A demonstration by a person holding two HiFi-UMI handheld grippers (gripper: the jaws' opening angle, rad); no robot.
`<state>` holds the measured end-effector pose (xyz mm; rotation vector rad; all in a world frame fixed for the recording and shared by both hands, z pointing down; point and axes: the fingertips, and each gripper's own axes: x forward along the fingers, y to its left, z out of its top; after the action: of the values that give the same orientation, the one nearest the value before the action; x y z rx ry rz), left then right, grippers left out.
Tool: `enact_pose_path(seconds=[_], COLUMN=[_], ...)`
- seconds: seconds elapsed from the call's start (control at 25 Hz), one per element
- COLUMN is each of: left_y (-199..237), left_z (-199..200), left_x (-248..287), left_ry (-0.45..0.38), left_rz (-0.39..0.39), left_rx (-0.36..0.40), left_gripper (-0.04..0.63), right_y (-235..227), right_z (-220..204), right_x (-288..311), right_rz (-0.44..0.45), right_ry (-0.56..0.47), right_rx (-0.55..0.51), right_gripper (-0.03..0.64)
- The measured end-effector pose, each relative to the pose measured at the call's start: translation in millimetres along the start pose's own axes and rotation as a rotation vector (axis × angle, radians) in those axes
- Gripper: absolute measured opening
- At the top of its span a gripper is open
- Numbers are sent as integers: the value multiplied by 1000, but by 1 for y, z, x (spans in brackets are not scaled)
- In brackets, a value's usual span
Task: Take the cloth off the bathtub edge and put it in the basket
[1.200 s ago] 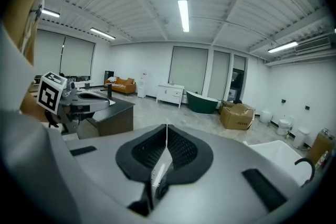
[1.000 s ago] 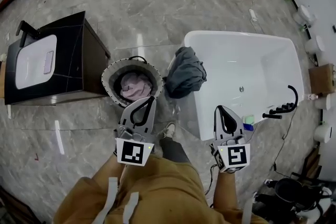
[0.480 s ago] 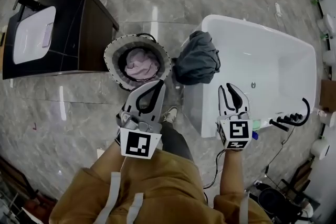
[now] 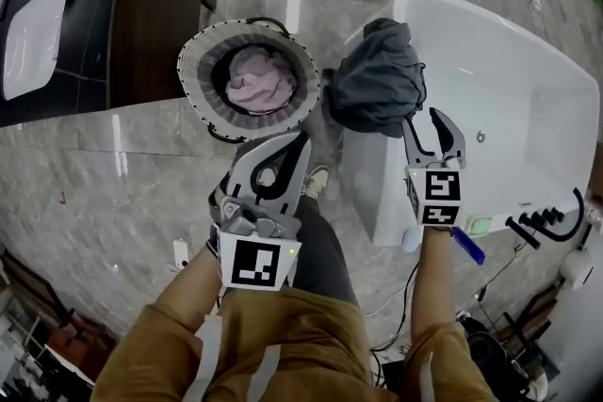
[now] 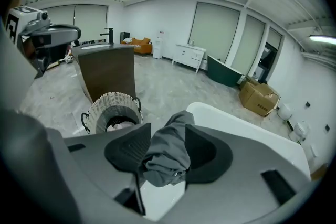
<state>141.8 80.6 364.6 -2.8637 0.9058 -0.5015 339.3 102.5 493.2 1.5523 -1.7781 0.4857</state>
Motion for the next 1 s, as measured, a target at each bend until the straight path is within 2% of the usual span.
enact_pose_path(seconds=[0.24, 0.6, 0.88, 1.0], left_y=[-13, -21, -28, -30], left_z=[-36, -75, -91, -94], left_x=[26, 48, 62, 63], left_ry=[10, 37, 52, 59], left_rz=[-6, -21, -14, -14], left_rx=[-14, -35, -64, -69], left_gripper=[5, 5, 5, 5], right_y=[-12, -18, -18, -22], right_z=[-34, -73, -95, -99], right_x=[59, 124, 155, 165], right_rz=[-42, -31, -5, -4], right_ry=[35, 92, 149, 169], right_rx=[-7, 51, 33, 17], right_gripper=[250, 292, 360, 368])
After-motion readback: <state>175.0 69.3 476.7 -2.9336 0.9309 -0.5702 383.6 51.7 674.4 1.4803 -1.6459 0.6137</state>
